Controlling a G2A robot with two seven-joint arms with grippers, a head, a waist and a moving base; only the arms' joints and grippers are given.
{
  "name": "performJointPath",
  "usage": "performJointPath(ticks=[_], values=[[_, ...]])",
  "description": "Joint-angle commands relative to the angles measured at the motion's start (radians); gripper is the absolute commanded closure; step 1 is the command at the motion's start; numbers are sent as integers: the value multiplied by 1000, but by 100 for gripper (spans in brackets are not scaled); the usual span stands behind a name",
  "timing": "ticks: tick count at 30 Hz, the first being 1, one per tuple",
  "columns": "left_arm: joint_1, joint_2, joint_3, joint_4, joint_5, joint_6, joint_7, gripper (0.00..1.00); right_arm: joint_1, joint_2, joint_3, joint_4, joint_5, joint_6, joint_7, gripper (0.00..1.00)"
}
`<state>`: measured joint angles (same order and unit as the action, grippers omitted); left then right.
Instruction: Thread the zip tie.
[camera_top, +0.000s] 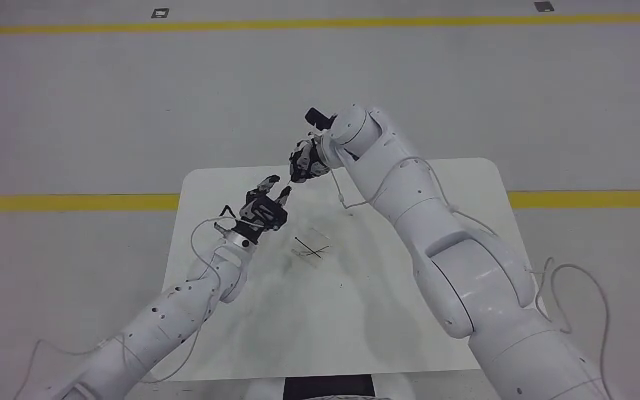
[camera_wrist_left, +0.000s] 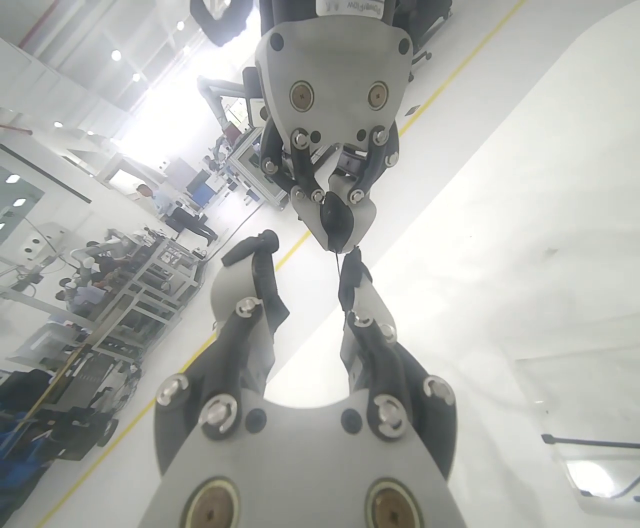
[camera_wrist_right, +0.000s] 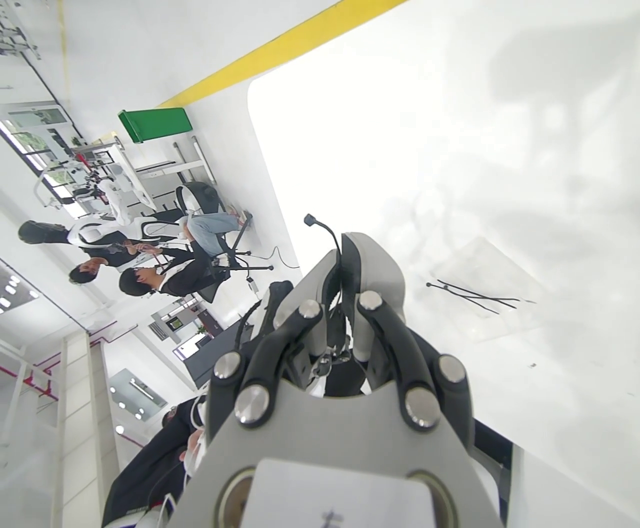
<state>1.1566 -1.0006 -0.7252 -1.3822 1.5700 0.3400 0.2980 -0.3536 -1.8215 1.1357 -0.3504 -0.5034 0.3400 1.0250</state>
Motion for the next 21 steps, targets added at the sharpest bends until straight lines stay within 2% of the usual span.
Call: performJointPath(ticks=[1,17,19,21], values=[[-3,-1,2,4,0,0,0,72,-1,0,4,-3,-1,0,0,100],[-22,-15,15,32,0,0,-1,79,-22,7,33,-44,-22,0,26,100],[-24,-17,16,35,0,0,0,86,-26,8,37,-50,-26,0,28,100],[-26,-19,17,39,0,0,0,100,-30,9,41,-54,-29,0,27,100]])
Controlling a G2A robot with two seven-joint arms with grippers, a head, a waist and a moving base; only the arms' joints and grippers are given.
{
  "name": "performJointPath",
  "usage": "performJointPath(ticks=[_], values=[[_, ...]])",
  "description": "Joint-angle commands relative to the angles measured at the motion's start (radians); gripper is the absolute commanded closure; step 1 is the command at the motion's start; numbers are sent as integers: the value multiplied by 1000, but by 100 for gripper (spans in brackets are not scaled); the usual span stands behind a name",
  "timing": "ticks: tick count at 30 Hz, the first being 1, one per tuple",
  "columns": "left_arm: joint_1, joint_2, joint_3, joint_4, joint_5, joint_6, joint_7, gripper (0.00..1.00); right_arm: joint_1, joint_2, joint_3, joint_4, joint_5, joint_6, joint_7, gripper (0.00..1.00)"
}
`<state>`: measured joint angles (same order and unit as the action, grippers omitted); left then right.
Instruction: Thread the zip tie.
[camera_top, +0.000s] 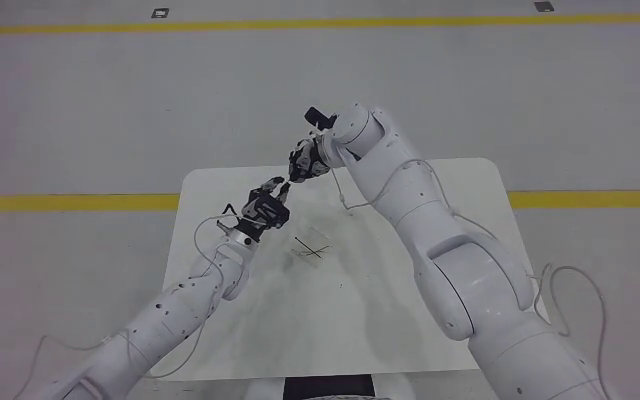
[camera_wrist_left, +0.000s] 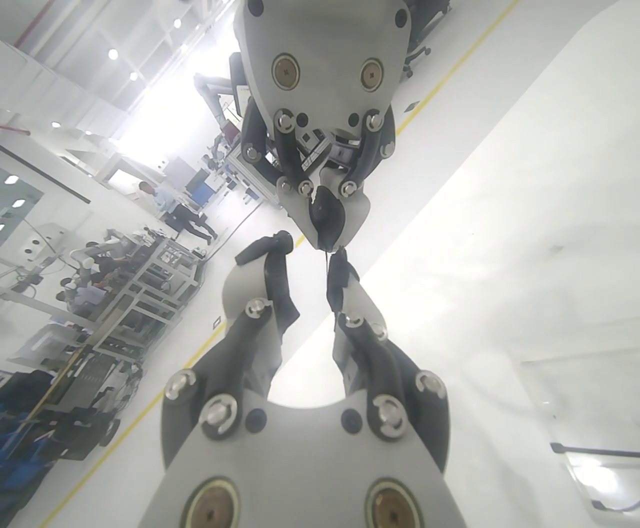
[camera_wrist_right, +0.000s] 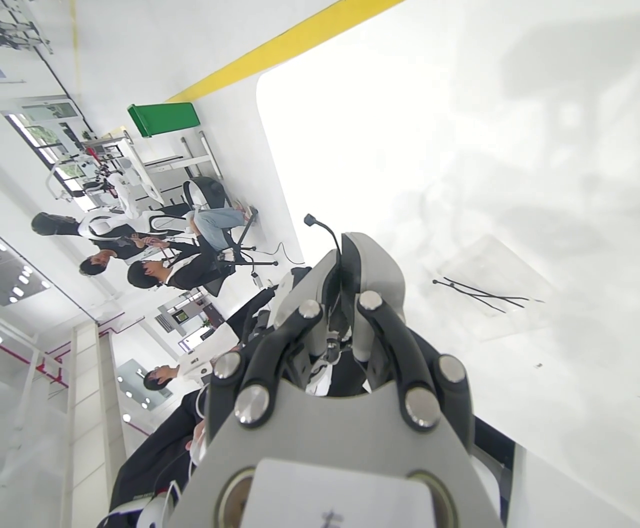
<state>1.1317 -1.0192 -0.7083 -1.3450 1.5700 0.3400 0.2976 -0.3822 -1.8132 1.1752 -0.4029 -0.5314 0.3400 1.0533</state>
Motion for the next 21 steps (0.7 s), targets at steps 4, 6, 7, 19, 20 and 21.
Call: performJointPath(ticks=[4,6,7,19,20,21], values=[[-3,-4,3,5,0,0,1,100,-8,2,11,-8,-8,0,-2,100],[-3,-5,4,7,0,0,2,100,-10,3,15,-11,-11,0,-1,100],[-4,-5,5,8,0,0,2,100,-12,3,18,-13,-13,0,-1,100],[19,-3,-29,-22,0,0,5,100,-21,7,54,-11,-31,0,-25,0],[25,-2,-36,-28,0,0,3,100,-20,9,59,-9,-34,0,-31,0],[33,-2,-44,-37,0,0,3,100,-20,12,66,-9,-38,0,-40,0]])
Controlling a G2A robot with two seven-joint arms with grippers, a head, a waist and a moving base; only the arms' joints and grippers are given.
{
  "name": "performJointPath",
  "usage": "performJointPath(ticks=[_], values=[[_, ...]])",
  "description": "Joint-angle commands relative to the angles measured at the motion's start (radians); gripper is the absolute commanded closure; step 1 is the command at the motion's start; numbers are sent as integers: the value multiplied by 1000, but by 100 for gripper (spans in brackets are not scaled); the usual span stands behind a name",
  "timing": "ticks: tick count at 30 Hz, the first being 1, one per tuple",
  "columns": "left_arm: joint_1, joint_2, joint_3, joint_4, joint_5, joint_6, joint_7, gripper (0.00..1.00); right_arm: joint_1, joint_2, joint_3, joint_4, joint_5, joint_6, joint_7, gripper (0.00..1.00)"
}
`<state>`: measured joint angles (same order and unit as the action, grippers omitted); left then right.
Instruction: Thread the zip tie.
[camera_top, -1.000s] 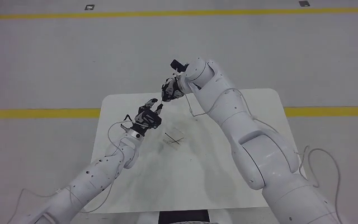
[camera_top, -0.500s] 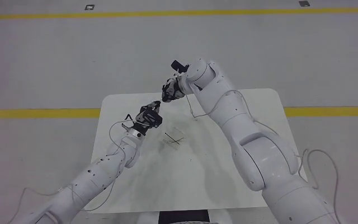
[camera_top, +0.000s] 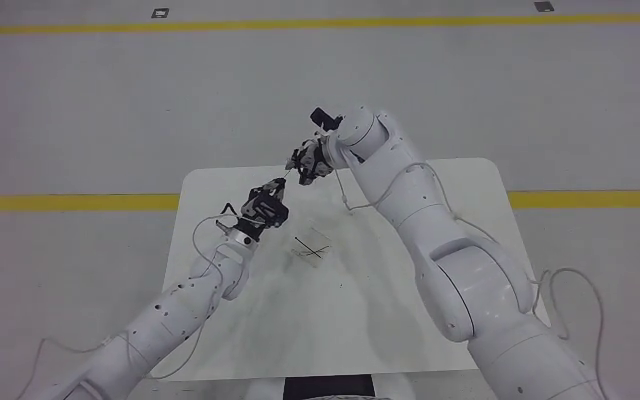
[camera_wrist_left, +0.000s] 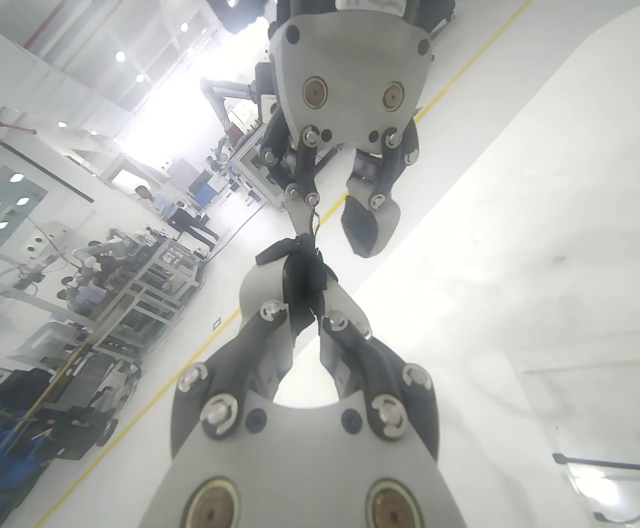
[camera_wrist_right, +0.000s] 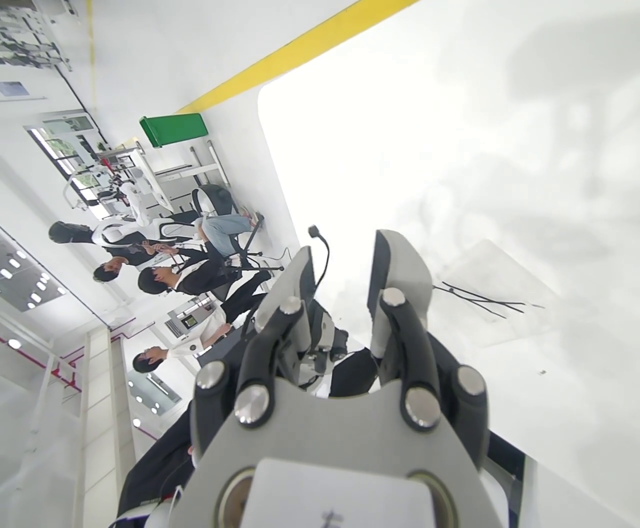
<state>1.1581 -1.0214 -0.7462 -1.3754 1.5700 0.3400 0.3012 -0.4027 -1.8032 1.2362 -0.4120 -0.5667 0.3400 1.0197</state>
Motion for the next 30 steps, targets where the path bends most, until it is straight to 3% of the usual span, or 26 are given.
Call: performJointPath(ticks=[1,7,15,18,27,30], values=[[15,1,-12,-14,-6,0,-2,100,0,5,13,-1,-2,0,-14,0],[58,8,-75,-68,-96,-60,7,100,-37,36,69,-66,0,0,-44,0],[122,25,-177,-134,-228,-190,11,100,-178,86,137,-296,4,-32,-40,0],[135,27,-197,-147,-277,-240,10,100,-178,86,137,-296,4,-32,-40,0],[139,26,-199,-140,-299,-242,-4,100,-178,86,137,-296,4,-32,-40,0],[144,26,-221,-127,-381,-314,-64,100,-196,89,151,-300,33,-39,-52,0]])
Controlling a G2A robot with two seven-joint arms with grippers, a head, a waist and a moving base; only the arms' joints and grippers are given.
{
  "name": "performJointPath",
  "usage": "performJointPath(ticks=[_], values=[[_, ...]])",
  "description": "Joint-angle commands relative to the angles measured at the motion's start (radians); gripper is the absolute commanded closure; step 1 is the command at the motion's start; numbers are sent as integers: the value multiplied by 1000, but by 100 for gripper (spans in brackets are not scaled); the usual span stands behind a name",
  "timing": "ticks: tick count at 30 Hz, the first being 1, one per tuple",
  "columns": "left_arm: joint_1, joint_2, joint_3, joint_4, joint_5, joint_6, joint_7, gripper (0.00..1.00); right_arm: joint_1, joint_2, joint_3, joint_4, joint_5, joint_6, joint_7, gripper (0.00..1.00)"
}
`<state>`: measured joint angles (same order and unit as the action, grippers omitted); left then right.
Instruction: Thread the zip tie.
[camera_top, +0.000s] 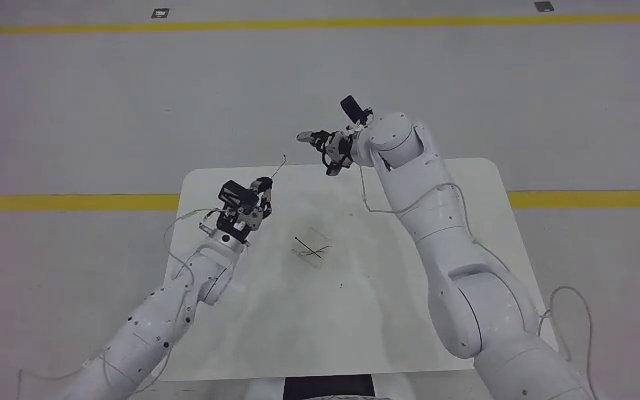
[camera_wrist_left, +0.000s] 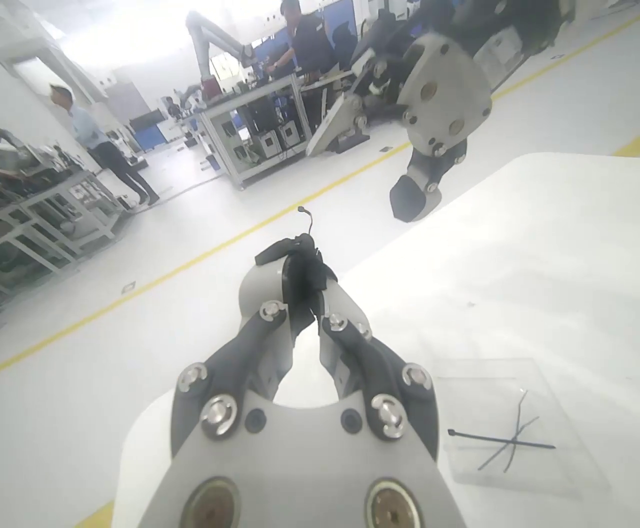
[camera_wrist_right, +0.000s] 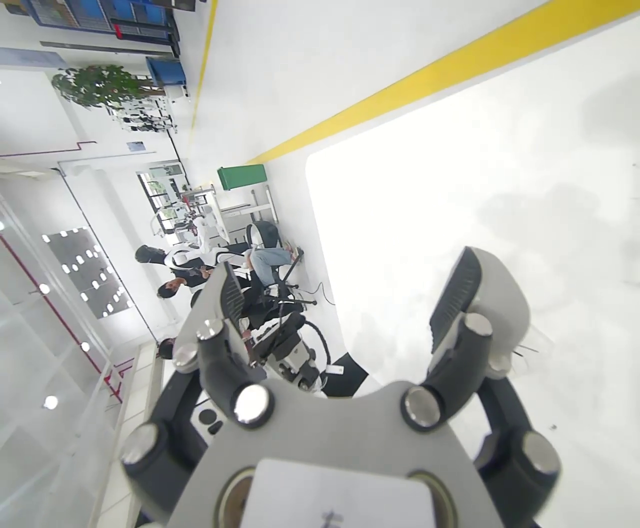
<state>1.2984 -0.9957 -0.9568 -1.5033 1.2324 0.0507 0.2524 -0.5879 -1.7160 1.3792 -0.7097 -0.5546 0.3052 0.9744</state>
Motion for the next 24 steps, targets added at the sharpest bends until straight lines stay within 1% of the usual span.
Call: performJointPath(ticks=[1,3,4,5,7,9,11,12,14,15,16,23,24], values=[[10,3,-28,0,-84,-63,-35,100,-24,6,21,-11,41,-16,-1,0],[29,8,-64,-4,-172,-121,-59,100,-41,18,47,-16,64,-33,18,0],[39,14,-91,-7,-209,-161,-72,100,-53,24,64,-20,91,-55,47,0],[49,17,-109,-7,-238,-183,-78,100,-62,30,81,-19,115,-64,64,0],[69,23,-145,-9,-332,-260,-94,100,-76,41,114,-13,173,-84,116,0],[87,28,-178,-9,-415,-334,-124,100,-85,53,132,-7,191,-113,146,0],[98,32,-208,-7,-500,-382,-159,100,-92,62,148,5,225,-140,180,0],[103,33,-215,-10,-531,-391,-172,100,-94,65,151,11,244,-156,201,0],[112,33,-219,-25,-616,-391,-200,100,-95,69,160,32,282,-177,232,0],[114,35,-218,-34,-668,-391,-231,100,-92,71,157,43,291,-181,235,0],[113,37,-216,-41,-691,-391,-261,100,-88,70,152,46,299,-179,239,0],[113,37,-216,-41,-691,-391,-261,100,-88,70,152,46,299,-179,239,0],[114,36,-214,-42,-709,-389,-261,100,-88,70,152,46,299,-179,239,0]])
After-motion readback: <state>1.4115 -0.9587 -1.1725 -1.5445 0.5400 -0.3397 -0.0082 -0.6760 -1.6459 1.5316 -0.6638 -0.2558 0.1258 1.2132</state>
